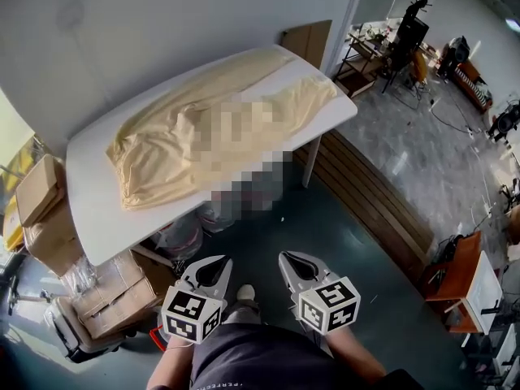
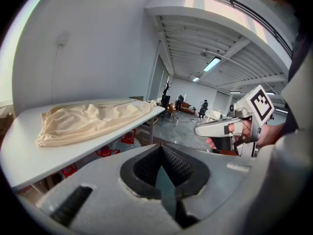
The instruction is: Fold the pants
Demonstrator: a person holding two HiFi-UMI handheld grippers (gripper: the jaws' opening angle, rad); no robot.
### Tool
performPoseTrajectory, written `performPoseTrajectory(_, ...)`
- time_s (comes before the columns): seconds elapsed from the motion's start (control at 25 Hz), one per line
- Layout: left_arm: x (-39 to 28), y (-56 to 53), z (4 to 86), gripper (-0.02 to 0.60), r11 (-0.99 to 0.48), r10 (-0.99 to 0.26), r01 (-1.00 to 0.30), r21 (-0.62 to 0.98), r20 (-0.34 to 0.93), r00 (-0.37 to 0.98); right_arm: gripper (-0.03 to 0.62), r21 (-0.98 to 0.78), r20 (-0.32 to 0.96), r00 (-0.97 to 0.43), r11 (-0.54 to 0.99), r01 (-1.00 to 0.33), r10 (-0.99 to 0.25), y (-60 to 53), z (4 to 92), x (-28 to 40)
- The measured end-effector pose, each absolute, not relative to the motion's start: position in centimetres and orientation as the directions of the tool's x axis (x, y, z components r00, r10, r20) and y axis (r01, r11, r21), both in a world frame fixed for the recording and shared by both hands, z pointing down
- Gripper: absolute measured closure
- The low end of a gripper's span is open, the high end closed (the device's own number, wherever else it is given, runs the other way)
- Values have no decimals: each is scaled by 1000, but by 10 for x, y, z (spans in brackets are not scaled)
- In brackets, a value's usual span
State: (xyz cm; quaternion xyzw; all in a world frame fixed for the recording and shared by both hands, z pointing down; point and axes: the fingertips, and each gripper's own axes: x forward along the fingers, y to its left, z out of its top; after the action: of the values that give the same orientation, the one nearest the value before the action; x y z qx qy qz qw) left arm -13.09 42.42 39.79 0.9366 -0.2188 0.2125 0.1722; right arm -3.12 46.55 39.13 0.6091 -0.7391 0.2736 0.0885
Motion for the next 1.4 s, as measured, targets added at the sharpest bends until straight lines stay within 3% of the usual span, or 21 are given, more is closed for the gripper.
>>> performPoseTrajectory(0.64, -125, 327, 423, 580, -801, -365, -551, 235, 538, 760, 597, -333, 516, -326, 165, -928, -792, 363, 413, -6)
performPoseTrajectory(1.4, -59, 246, 417, 572, -591, -591, -785, 183, 565, 576, 597, -339, 473, -599, 494, -800, -646, 248, 400, 64)
